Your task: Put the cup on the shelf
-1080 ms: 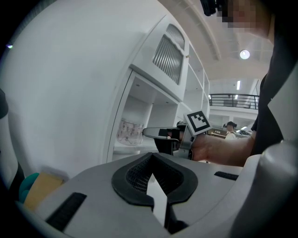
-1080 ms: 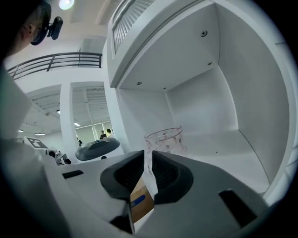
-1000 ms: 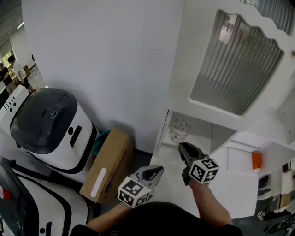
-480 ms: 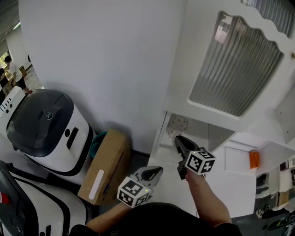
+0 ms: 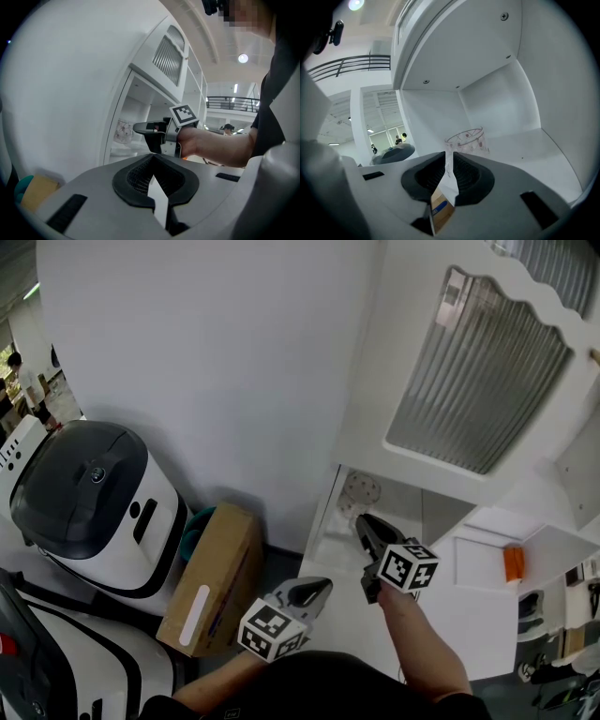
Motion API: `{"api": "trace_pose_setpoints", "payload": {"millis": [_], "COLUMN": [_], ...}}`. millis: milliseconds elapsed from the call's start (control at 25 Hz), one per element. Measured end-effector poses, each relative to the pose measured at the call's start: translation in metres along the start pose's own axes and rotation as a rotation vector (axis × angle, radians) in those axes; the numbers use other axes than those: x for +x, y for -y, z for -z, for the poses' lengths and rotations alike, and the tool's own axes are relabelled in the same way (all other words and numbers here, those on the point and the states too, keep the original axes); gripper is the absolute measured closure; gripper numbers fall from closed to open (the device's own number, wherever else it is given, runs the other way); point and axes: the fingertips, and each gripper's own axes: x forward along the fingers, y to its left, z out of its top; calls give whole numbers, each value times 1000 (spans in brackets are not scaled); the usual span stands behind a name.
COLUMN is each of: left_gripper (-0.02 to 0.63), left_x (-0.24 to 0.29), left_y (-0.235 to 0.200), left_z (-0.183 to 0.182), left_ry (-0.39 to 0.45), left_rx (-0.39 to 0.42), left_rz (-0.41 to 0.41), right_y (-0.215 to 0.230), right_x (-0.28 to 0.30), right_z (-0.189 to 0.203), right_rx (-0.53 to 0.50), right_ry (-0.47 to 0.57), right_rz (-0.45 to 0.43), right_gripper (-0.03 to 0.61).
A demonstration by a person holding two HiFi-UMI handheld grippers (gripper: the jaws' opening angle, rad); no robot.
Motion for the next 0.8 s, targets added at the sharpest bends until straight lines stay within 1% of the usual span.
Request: {"api": "trace_pose_setpoints", "payload": {"millis": [120, 240, 400, 600, 800], "left_gripper": [611, 611, 611, 611, 611], "left_x": [-3, -6, -12, -18, -10], "left_y": [2, 8, 16, 23, 49], "left_z": [2, 2, 3, 12, 19], "left_ry": [-3, -3, -1, -13, -42], "left_rx": [-2, 8, 12, 4, 7], "left_rz": [-2, 3, -2, -21, -13], "right_y": [0, 0, 0, -21, -30], "right_x": [-1, 5, 3, -32, -88], "right_z": [10, 10, 7, 22, 49], "right_rx": [4, -9, -15, -29, -6], "right_ry": [-23, -40, -24, 24, 29], "right_rz": [-3, -16, 2, -50, -118], "right_gripper": [525, 525, 525, 525, 525]}}
